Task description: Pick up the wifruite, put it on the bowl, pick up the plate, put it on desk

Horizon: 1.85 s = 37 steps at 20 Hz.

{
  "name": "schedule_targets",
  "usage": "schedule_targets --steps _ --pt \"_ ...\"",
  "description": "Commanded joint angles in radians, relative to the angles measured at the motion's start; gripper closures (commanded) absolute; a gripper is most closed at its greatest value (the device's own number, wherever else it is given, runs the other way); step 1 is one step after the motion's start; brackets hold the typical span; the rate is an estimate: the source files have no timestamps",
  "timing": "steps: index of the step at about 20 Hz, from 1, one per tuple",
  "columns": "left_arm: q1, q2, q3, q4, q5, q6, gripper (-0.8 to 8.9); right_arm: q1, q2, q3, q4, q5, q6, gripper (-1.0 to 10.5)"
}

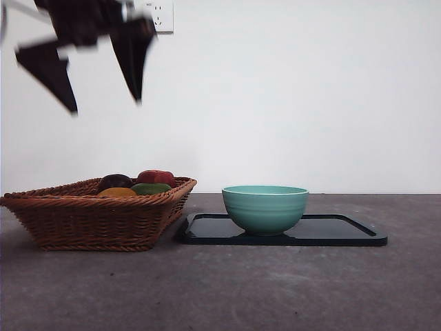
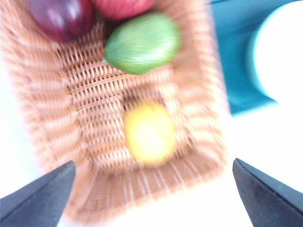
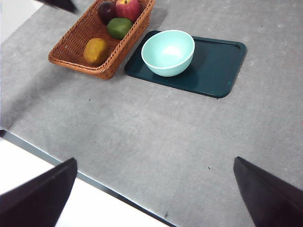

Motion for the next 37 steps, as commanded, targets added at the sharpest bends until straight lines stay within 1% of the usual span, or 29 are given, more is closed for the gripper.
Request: schedule_targets --steps 1,3,10,12,14,18,23,27,28,31,32,34,35,37 --pt "-0.013 -0.096 0.026 -0.007 0.098 0.049 2.81 0.005 0.000 0.011 -0.072 0.000 -0.011 3.4" --pt "-0.029 -0.201 0.026 -0.019 0.193 0.070 2.81 0.005 0.000 0.011 -0.072 -0.001 -0.011 3.4" --pt "-0.108 -0.491 0.026 -0.158 0.389 0.232 2.82 0.005 0.000 0.011 -0.072 -0.001 -0.007 3.4" --pt "-0.129 -0.548 0.026 -0.205 0.449 0.264 2.83 0.005 0.000 0.011 -0.072 -0.001 -0.007 3.4" --pt "-0.140 -0.595 0.026 -0.245 0.486 0.277 2.82 0.005 0.000 0.011 -0.072 -0.001 -0.007 3.4" --pt "-0.140 -0.680 0.010 -0.270 0.490 0.285 2.83 0.005 0.000 0.011 -0.072 -0.032 -0.008 3.4" --pt "-0.140 -0.787 -0.105 -0.252 0.489 0.292 2.88 0.005 0.000 0.011 -0.072 -0.035 -0.006 3.4" --pt "-0.140 -0.850 -0.212 -0.211 0.483 0.292 2.89 0.005 0.000 0.011 -0.072 -0.038 0.049 3.4" --pt "-0.140 -0.858 -0.223 -0.211 0.466 0.292 2.89 0.005 0.001 0.011 -0.072 -0.037 0.055 3.4" --pt "-0.140 -0.869 -0.236 -0.203 0.363 0.282 2.91 0.005 0.041 0.012 -0.072 -0.035 0.075 3.4" --pt "-0.140 -0.869 -0.236 -0.198 0.356 0.282 2.91 0.005 0.068 0.012 -0.072 -0.035 0.075 3.4" --pt "-0.140 -0.869 -0.236 -0.193 0.357 0.280 2.91 0.005 0.146 0.012 -0.013 -0.050 0.075 3.4" --pt "-0.140 -0.869 -0.236 -0.193 0.357 0.281 2.91 0.005 0.182 0.012 0.046 -0.076 0.075 3.4" --pt "-0.140 -0.870 -0.236 -0.195 0.357 0.280 2.91 0.005 0.263 0.013 0.180 -0.088 0.097 3.4"
